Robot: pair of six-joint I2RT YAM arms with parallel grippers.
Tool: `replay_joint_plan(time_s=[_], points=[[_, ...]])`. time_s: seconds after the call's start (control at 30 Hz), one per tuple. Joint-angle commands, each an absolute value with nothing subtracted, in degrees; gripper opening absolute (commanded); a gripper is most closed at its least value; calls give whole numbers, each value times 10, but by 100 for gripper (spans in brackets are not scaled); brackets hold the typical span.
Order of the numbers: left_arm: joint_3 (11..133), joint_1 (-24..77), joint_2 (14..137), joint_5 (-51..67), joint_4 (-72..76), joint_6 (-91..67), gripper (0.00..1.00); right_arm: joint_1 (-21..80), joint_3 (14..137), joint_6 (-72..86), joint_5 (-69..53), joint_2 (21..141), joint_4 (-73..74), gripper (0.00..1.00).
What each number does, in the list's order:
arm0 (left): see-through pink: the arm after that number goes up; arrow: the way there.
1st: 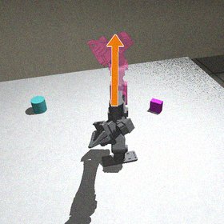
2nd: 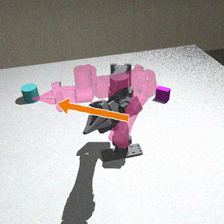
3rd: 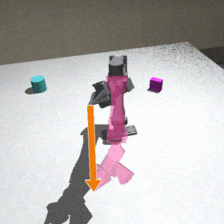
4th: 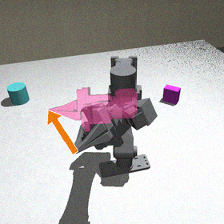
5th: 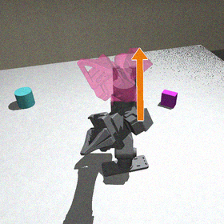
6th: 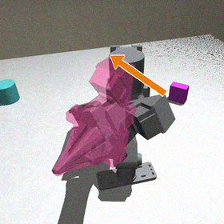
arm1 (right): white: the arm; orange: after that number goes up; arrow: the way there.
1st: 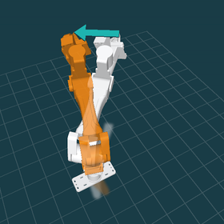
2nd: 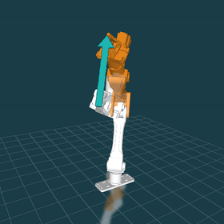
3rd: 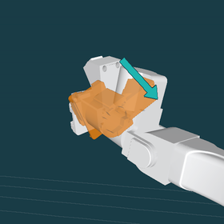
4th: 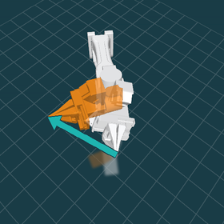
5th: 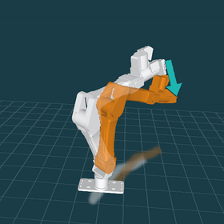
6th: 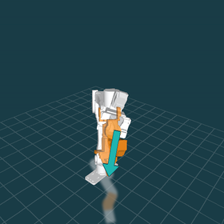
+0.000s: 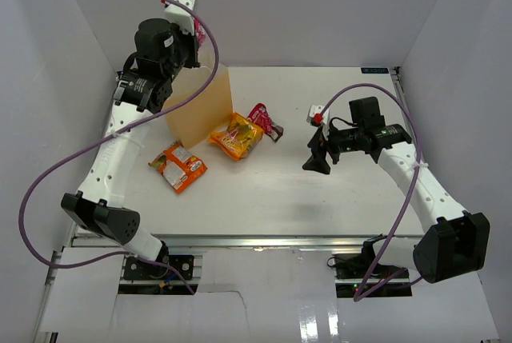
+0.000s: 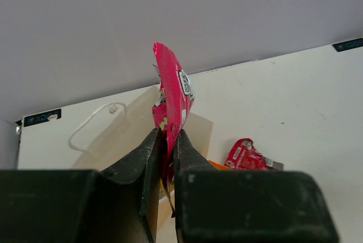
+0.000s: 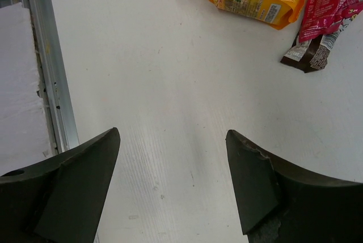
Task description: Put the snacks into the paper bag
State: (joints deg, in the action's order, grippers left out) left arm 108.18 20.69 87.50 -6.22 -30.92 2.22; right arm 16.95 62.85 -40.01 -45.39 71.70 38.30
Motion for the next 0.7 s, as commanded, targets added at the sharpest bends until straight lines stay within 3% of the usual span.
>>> replay_joint_plan(time_s=[0.0, 0.17, 0.3, 0.53, 0.67], points=[[1072, 185, 882, -52, -276, 70, 7, 168, 618, -399, -463, 713, 363, 81], [1036, 172, 891, -48, -259, 69, 11, 168, 613, -391, -453, 717, 353, 81], [1008, 169, 890, -44, -255, 56, 19, 168, 615, -339, -426, 740, 316, 81], [1001, 168, 882, -53, -259, 33, 61, 189, 690, -212, -324, 844, 279, 80], [1048, 168, 883, -44, -272, 8, 75, 201, 742, -184, -287, 908, 232, 80]])
